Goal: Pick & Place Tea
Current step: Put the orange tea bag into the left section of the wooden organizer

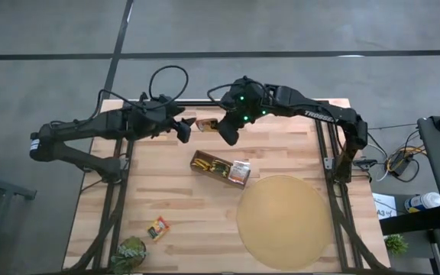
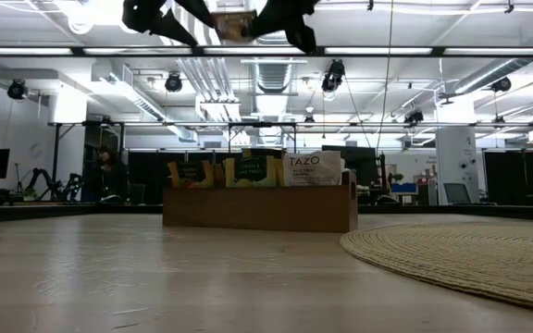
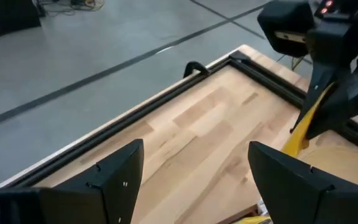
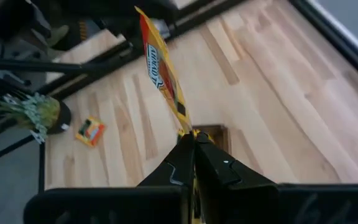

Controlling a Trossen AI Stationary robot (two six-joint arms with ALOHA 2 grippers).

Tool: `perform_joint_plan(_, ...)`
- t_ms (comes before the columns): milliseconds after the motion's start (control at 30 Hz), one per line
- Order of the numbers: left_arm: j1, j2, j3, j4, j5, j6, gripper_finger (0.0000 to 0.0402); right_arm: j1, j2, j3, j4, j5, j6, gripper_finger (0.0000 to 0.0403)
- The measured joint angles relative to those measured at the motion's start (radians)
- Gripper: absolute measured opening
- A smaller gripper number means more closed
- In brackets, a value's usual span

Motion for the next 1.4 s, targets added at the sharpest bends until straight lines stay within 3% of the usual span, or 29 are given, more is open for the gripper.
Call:
perform_joint_plan(367, 0.000, -0.010, 0.000, 0.092, 0.237, 0.058, 0.0282, -0.001, -0.005, 0.133, -0.118, 0.030, -0.078, 0.0008)
perform_joint_plan(567, 0.000, -0.041, -0.001, 0.137, 0.245, 0.100, 0.0282, -0.003, -0.026, 0.186, -0.147, 0.060, -0.103, 0.0008)
perform_joint_plan(733, 0.000, -0.052, 0.000, 0.271, 0.284, 0.156, 0.0282, -0.003, -0.026, 0.233, -0.141, 0.063, -0.111, 0.0008)
perform_joint_plan(1233, 0.003, 0.021, -0.001, 0.385, 0.314, 0.172, 0.0282, 0.010, -0.019, 0.236, -0.084, 0.003, -0.109, 0.0008)
perform_joint_plan(1400, 0.003, 0.023, -0.001, 0.384, 0.314, 0.169, 0.0250, 0.009, -0.019, 0.236, -0.081, 0.003, -0.110, 0.0008)
